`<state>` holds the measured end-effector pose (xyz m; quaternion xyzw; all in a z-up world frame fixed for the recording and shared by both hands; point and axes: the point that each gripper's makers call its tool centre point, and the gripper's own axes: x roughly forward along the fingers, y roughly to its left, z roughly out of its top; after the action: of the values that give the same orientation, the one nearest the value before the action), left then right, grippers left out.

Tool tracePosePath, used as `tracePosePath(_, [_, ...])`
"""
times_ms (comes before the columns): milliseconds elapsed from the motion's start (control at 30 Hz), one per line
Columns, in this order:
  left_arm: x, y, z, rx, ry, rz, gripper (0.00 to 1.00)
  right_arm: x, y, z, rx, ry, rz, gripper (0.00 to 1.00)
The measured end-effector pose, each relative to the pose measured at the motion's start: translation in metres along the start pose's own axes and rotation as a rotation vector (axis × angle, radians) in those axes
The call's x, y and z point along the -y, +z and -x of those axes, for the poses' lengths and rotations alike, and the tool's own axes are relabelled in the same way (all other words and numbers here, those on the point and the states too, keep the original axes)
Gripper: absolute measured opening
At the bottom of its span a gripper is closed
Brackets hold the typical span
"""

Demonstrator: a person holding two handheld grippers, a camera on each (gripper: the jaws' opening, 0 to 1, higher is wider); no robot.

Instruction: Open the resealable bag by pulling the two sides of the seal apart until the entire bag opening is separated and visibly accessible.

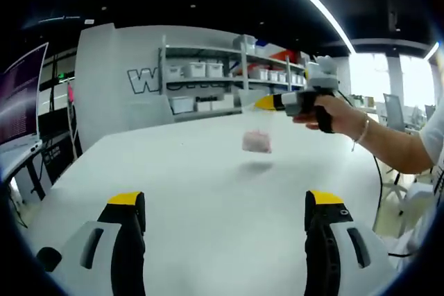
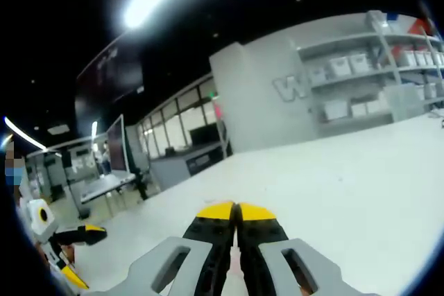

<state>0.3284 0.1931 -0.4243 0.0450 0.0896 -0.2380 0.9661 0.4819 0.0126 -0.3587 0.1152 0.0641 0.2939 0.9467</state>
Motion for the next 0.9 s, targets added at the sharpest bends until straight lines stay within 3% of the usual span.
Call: tracePosePath(900, [-0.006, -0.010, -0.008, -0.012, -0.003, 0.017, 0.93, 0.016, 0.001, -0.029, -0.013, -0.033, -0.002, 0.00])
